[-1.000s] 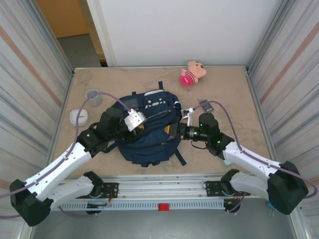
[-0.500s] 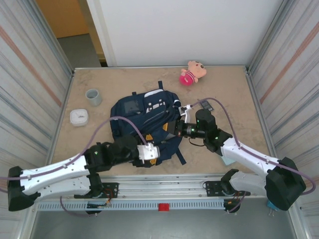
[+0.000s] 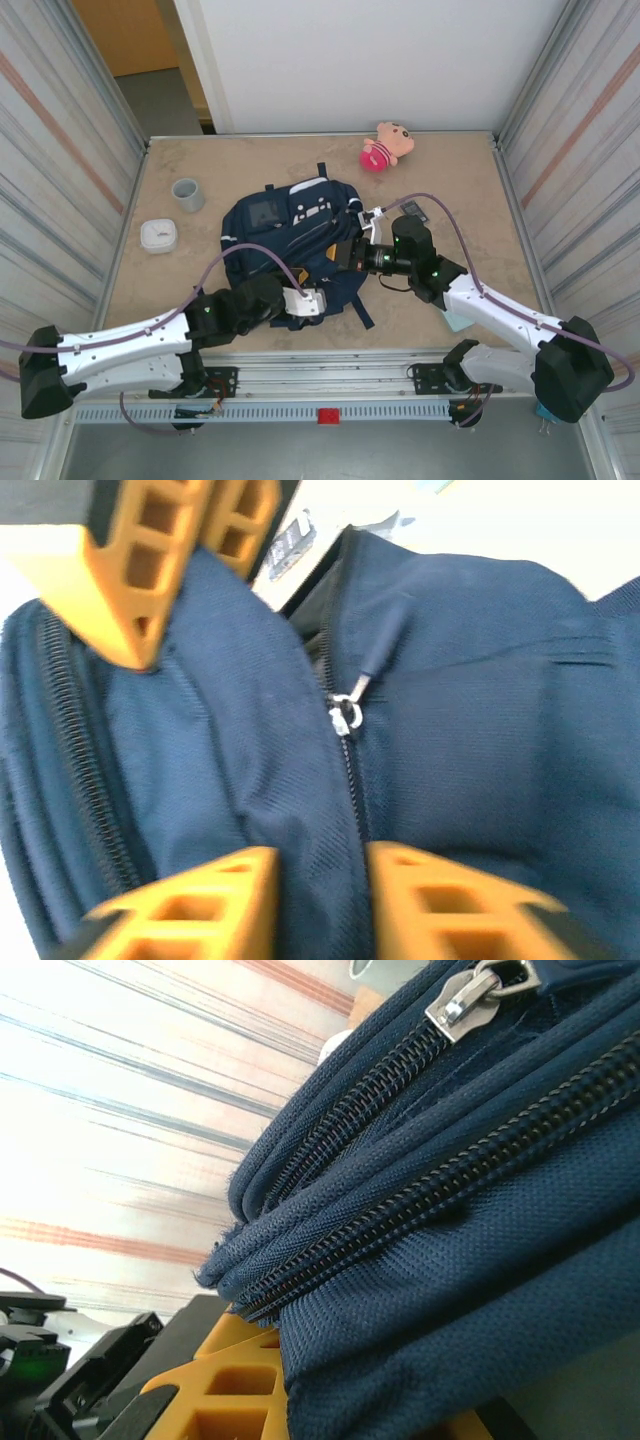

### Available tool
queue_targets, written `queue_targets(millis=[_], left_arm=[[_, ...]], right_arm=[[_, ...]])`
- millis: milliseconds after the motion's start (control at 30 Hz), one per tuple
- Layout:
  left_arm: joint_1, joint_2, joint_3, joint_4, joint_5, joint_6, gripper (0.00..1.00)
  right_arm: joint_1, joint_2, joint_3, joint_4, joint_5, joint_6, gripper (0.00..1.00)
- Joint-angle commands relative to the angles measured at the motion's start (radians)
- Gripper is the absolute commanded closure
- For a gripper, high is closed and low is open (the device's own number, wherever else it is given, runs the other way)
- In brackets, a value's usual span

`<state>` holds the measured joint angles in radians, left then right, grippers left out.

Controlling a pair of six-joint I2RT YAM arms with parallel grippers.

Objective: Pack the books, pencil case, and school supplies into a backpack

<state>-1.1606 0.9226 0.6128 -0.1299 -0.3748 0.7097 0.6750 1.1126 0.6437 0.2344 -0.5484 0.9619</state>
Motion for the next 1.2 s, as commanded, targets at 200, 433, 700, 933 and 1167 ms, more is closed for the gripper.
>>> queue_targets(millis=[200,433,700,933,1167], left_arm=[[0.117,-0.152,0.027,-0.162,0.214,-0.189,1.0],[0.248,-0.209,0.033,-0.19,0.432,-0.288,1.0],[0.302,-0.141,0.109,-0.263,0.57,-0.34,1.0],[0.337,-0.087,0.119,-0.221,0.66,-0.398,1.0],[0.345,-0.07,0.13,-0.2,0.694,-0.42,1.0]], right_arm=[[-0.032,-0.097,0.059,-0.172,0.023,-0.169,0.55],[-0.015,-0.248,0.043,-0.542,0.122,-0.391,0.33],[0.141,-0.263,-0.057,-0.375,0.091,-0.479,0.36],[0.2,-0.102,-0.018,-0.295,0.087,-0.513,0.37],[0.234,0.011,0.028,-0.255,0.133,-0.576,0.37]])
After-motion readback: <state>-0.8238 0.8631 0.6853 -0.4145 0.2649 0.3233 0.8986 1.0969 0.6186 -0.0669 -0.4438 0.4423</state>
